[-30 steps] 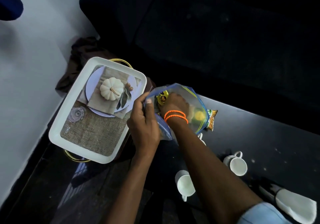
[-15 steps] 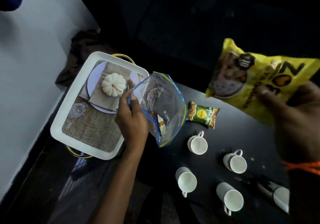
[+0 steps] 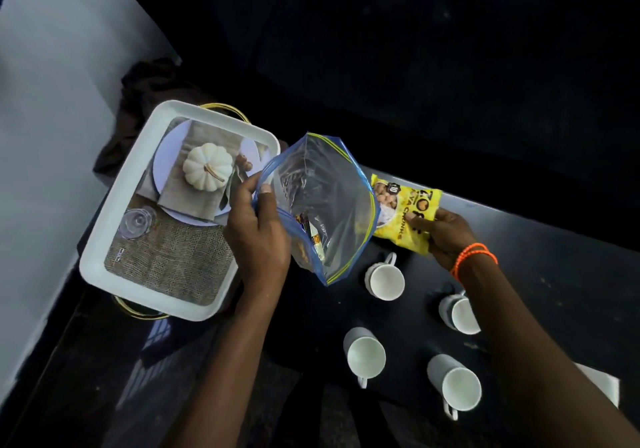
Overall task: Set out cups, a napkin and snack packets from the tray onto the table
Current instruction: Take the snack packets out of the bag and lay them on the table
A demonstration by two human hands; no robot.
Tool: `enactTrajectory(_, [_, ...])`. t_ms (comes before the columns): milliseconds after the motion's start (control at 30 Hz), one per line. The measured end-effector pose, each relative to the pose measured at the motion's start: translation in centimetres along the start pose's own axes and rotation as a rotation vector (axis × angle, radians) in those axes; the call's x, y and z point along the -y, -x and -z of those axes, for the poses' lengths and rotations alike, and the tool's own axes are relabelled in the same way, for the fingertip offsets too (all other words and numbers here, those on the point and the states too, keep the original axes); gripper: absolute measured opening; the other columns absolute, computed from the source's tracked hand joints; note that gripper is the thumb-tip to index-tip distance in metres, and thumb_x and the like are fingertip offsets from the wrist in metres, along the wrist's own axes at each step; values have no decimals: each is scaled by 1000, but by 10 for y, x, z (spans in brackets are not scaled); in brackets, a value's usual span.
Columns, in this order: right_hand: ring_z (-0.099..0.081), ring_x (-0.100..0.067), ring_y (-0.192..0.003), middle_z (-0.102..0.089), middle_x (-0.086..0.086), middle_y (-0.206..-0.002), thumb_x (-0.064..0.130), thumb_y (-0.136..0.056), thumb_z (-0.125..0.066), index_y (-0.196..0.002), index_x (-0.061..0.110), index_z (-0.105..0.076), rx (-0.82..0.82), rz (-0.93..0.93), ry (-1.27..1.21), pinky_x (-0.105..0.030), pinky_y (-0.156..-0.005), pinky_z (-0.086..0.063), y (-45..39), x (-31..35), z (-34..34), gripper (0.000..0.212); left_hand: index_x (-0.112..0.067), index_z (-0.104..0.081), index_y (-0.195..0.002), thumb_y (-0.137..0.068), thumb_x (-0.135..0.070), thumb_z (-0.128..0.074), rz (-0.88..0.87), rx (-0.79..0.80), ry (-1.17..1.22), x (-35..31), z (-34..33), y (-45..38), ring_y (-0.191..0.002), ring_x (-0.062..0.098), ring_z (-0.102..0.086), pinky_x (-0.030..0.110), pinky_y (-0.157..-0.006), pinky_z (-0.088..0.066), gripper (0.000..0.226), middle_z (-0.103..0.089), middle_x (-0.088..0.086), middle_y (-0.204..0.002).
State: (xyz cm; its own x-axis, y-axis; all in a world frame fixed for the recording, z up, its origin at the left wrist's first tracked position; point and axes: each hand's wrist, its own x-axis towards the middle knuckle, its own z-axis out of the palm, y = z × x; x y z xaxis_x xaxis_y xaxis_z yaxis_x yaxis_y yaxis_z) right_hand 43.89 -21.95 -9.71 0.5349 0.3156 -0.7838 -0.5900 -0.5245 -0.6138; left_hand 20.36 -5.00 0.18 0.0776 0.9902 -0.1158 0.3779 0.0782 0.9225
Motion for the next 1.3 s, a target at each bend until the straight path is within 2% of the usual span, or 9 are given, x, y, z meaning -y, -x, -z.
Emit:
enactTrajectory(233, [-72,-26,-92,-76,-8,-104,35,-69,-94,-113,14,-73,-152,215,684,-36,-84,-59,18,18,-39,53,-13,-70,-125,-104,-17,-56,-4,0,18,-5,0,0,-93,-26,-58,-2,-79,-40,26,-64,-44,-92])
enactTrajectory(433, [-70,-16,-85,-73,-5,-97,27,-87,-77,-107,14,-70,-552,751,389,-34,-82,-59,105,67,-70,26,-19,-75,-111,-103,-25,-59,6,36,7,-13,4,6,-78,-8,-63,12,-69,-47,19,-71,-23,-83])
enactTrajectory(533, [-69,-6,-72,-72,8,-82,23,-91,-70,-93,24,-71,-187,1107,339,-20,-70,-55,158,83,-114,2,-17,-75,-102,-101,-25,-63,3,57,1,-13,5,8,-71,4,-60,20,-67,-47,15,-69,-9,-78])
enactTrajectory(633, [-72,-25,-85,-77,-4,-89,28,-85,-55,-97,18,-74,125,909,811,-33,-80,-56,153,77,-164,24,-13,-71,-87,-100,-22,-63,5,46,-23,-14,6,9,-64,0,-54,13,-63,-41,18,-64,-7,-69])
enactTrajectory(767, [-60,-44,-120,-64,-29,-126,23,-96,-59,-127,-2,-61,155,507,1147,-41,-104,-45,105,46,-195,40,-11,-63,-79,-102,-20,-61,21,0,-36,-13,8,10,-62,-6,-54,8,-61,-39,25,-59,-7,-63])
enactTrajectory(900, [-59,-40,-123,-63,-26,-132,17,-99,-52,-136,1,-56,83,537,1245,-41,-108,-42,94,33,-199,40,-15,-59,-77,-103,-24,-59,55,-24,-55,-4,9,7,-60,-6,-54,19,-58,-36,27,-58,-8,-63])
enactTrajectory(1033, [-66,-38,-103,-72,-16,-108,25,-90,-67,-112,15,-65,86,757,1188,-36,-75,-46,138,67,-189,24,-10,-66,-93,-105,-24,-55,116,-51,-19,4,10,-2,-81,-10,-63,32,-76,-47,22,-72,-6,-84])
enactTrajectory(1100, [-68,-27,-90,-73,-3,-94,36,-82,-73,-100,21,-67,139,908,1035,-35,-70,-50,176,90,-172,24,-6,-71,-114,-106,-24,-53,169,-68,57,6,15,-5,-104,19,-70,41,-94,-53,27,-76,9,-107])
enactTrajectory(1300, [-75,-8,-94,-79,1,-94,0,-91,-70,-105,12,-68,231,781,275,-42,-97,-58,181,139,-108,18,7,-66,-105,-101,-23,-51,252,-164,238,14,31,-16,-82,28,-57,43,-77,-45,34,-65,13,-88])
